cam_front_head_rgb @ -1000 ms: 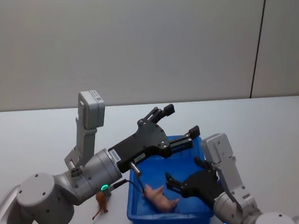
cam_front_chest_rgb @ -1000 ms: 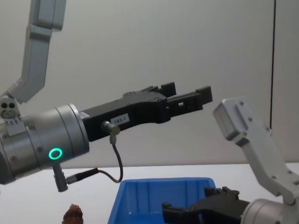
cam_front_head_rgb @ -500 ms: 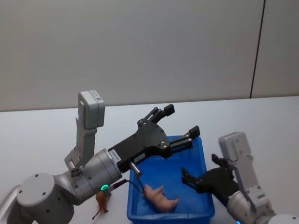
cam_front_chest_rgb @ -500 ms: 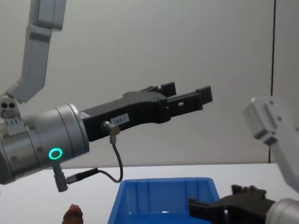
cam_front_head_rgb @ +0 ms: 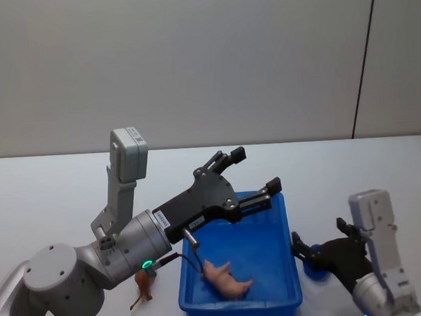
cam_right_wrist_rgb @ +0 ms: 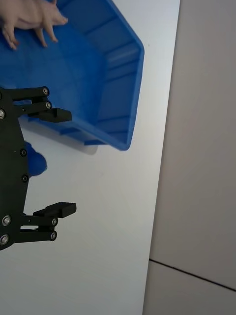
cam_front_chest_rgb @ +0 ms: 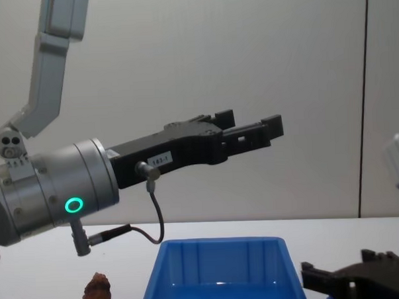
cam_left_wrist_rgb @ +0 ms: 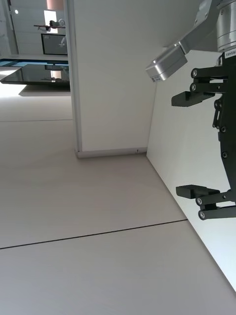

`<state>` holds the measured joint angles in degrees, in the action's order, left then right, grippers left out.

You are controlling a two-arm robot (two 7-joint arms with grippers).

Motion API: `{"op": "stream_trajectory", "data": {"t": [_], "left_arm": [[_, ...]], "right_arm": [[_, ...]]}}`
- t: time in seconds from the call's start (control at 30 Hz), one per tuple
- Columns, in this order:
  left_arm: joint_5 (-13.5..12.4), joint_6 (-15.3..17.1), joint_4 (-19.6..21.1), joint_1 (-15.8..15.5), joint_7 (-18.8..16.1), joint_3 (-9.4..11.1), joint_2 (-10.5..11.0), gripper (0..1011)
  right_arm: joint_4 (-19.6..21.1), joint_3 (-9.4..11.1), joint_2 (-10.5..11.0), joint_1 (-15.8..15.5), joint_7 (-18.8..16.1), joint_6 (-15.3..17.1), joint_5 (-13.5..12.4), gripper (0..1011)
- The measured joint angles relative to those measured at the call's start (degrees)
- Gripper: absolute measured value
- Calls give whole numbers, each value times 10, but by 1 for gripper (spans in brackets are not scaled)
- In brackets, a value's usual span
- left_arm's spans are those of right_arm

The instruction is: Pick up the two dolls from the table and place them into the box.

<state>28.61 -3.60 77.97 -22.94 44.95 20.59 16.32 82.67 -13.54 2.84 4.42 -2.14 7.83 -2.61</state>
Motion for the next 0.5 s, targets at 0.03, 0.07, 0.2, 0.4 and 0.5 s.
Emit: {"op": "stream_trajectory", "data": {"t": [0.03,0.07,0.2,0.4,0.5], "left_arm": [[0,0,0,0,0,0,0,1001],[0,0,0,0,0,0,0,1001],[0,0,0,0,0,0,0,1001],[0,0,0,0,0,0,0,1001],[0,0,0,0,0,0,0,1001]], "right_arm": [[1,2,2,-2,3,-1,-1,1001],[1,3,3,-3,4,-1,-2,1001],[0,8,7,-7,9,-3,-4,1001],[-9,12,9,-8,15,-5,-5,1001],[-17,13,9,-6,16,-6,-4,1001]]}}
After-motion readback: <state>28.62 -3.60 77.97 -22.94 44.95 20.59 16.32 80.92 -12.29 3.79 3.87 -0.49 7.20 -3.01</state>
